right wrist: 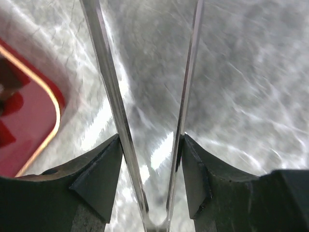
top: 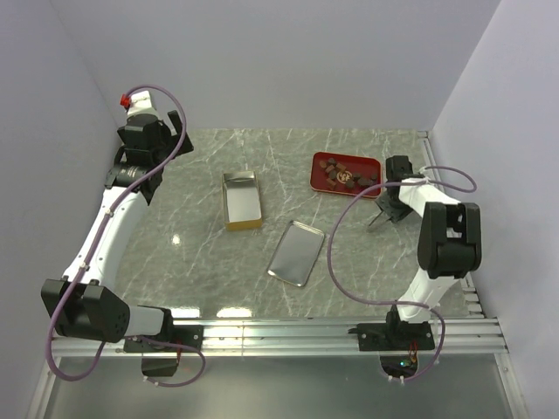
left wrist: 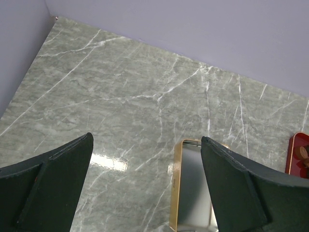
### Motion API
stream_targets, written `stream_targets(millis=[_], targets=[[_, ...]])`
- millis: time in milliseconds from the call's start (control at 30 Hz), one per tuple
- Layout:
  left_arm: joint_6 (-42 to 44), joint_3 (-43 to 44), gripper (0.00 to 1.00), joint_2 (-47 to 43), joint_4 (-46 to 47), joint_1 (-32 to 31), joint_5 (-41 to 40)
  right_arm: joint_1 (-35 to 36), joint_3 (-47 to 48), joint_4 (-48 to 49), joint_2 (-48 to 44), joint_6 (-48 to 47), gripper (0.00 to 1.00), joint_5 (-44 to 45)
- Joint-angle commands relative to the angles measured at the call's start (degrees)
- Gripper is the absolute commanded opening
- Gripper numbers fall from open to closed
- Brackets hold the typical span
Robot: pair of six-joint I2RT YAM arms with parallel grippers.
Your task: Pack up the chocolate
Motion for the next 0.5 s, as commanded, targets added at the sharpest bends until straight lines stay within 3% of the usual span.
stream_targets(millis=[0,467], targets=[[0.15,-0.22,0.99,-1.12,1.71,0.19,1.2,-0.15,-1.18,-1.31,-7.5,-1.62,0.57,1.43],[-0.11,-4.52,1.0,-4.2,2.41,0.19,3.75,0.55,-0.49,-9.21,-23.84,-5.22,0.57,-0.42]])
